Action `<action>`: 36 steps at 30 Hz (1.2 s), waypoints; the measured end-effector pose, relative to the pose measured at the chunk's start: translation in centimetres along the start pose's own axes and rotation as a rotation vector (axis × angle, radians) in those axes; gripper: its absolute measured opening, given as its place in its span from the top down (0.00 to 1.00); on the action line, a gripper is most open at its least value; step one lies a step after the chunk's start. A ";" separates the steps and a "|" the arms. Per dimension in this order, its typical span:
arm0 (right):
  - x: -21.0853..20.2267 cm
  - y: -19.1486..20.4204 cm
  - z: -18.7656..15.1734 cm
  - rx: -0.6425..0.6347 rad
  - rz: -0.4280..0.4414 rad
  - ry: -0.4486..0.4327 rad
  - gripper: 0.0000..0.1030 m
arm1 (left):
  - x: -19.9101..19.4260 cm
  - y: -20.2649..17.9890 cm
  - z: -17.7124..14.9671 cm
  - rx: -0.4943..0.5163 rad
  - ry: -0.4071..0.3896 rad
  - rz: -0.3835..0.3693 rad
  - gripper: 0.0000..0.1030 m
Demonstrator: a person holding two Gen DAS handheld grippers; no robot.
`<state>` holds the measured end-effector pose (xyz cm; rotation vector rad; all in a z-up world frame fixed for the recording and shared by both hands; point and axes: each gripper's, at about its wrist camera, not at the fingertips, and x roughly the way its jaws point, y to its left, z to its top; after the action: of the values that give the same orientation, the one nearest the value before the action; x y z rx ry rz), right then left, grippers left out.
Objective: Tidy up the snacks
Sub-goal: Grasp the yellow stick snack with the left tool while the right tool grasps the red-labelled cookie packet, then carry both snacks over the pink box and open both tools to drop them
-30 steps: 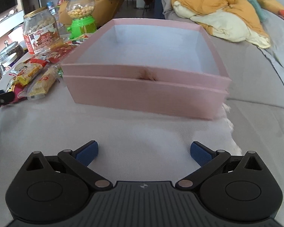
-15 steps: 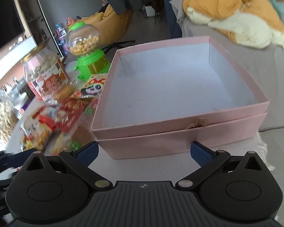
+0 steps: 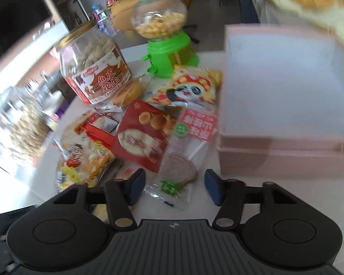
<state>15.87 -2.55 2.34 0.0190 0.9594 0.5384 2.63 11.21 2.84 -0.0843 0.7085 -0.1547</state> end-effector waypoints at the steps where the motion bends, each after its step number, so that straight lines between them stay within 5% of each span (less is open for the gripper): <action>1: -0.1 0.6 0.0 -0.031 -0.014 0.001 0.60 | -0.1 0.2 -0.1 -0.011 0.006 -0.027 0.71; 4: -1.1 0.7 -0.9 -0.080 -0.024 0.032 0.63 | 0.2 0.2 0.3 -0.043 -0.001 -0.063 0.71; 14: -6.9 -2.6 -5.8 -0.182 -0.103 0.036 0.65 | 4.5 -2.8 1.3 0.118 0.040 0.046 0.66; 17: -7.1 -2.3 -5.6 -0.209 -0.145 -0.024 0.58 | 3.2 -3.0 0.4 0.121 0.059 0.018 0.67; 23: -3.6 -2.5 -4.5 -0.198 -0.109 0.005 0.44 | 1.2 -2.5 -0.8 0.060 0.095 0.000 0.65; 25: -3.9 -1.6 -5.0 -0.256 -0.115 0.002 0.60 | 1.3 -2.4 -0.5 0.047 0.107 -0.006 0.65; 27: -5.0 -1.1 -5.6 -0.290 -0.087 0.007 0.65 | 1.4 -2.6 -0.4 0.040 0.118 -0.004 0.65; 33: -9.9 -3.1 -7.5 -0.240 -0.072 -0.030 0.66 | 1.5 -4.6 -0.4 0.087 0.116 0.082 0.68; 36: -13.0 -5.0 -7.9 -0.191 -0.059 -0.077 0.66 | 0.0 -5.9 1.4 0.043 0.048 -0.023 0.68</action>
<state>5.95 -14.39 6.49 -0.1583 0.8279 0.5688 2.89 5.48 4.67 -0.0478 0.7517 -0.1942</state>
